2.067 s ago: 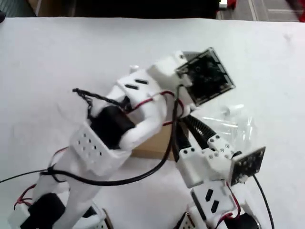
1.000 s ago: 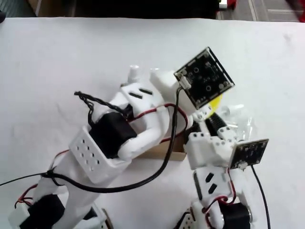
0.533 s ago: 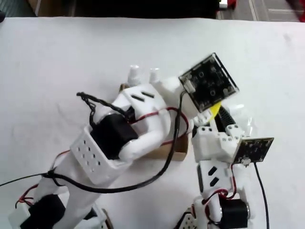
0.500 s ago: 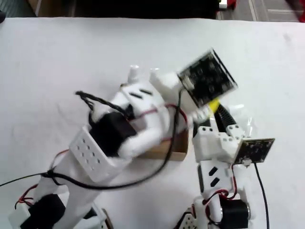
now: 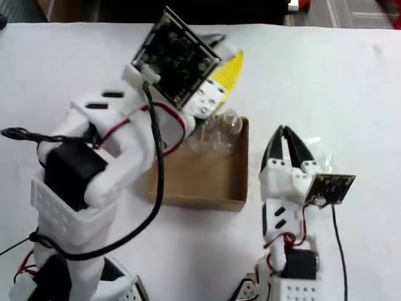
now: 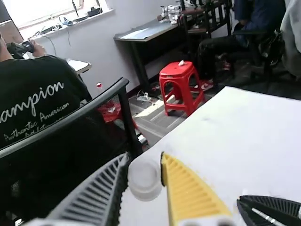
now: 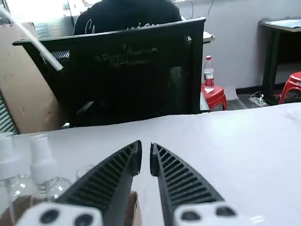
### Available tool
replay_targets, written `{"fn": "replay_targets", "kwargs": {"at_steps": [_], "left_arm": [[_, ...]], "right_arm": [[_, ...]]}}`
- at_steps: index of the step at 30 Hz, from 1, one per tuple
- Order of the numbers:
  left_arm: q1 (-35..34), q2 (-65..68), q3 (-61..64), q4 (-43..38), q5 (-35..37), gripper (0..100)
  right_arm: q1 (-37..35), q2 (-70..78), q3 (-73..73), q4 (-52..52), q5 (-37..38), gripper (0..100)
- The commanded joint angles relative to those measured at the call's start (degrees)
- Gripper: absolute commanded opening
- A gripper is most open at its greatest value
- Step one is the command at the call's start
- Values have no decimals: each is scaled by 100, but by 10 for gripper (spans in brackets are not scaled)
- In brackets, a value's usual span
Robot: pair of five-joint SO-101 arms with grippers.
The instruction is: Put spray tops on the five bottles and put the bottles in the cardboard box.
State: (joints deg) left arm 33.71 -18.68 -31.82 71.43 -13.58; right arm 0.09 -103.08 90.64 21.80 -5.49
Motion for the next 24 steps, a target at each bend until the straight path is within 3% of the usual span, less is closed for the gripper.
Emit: {"fn": "replay_targets", "kwargs": {"at_steps": [1, 7, 15, 24], "left_arm": [[-295, 4, -273, 369, -527, 23], [-312, 963, -659, 844, -624, 22], [-13, 2387, -3077, 1890, -404, 22], [347, 3231, -4044, 2347, 132, 23]], "right_arm": [[136, -31, 624, -1622, 18, 23], [136, -22, 589, -1499, 18, 20], [127, -13, 615, -1385, 18, 20], [127, -13, 615, -1367, 18, 22]]}}
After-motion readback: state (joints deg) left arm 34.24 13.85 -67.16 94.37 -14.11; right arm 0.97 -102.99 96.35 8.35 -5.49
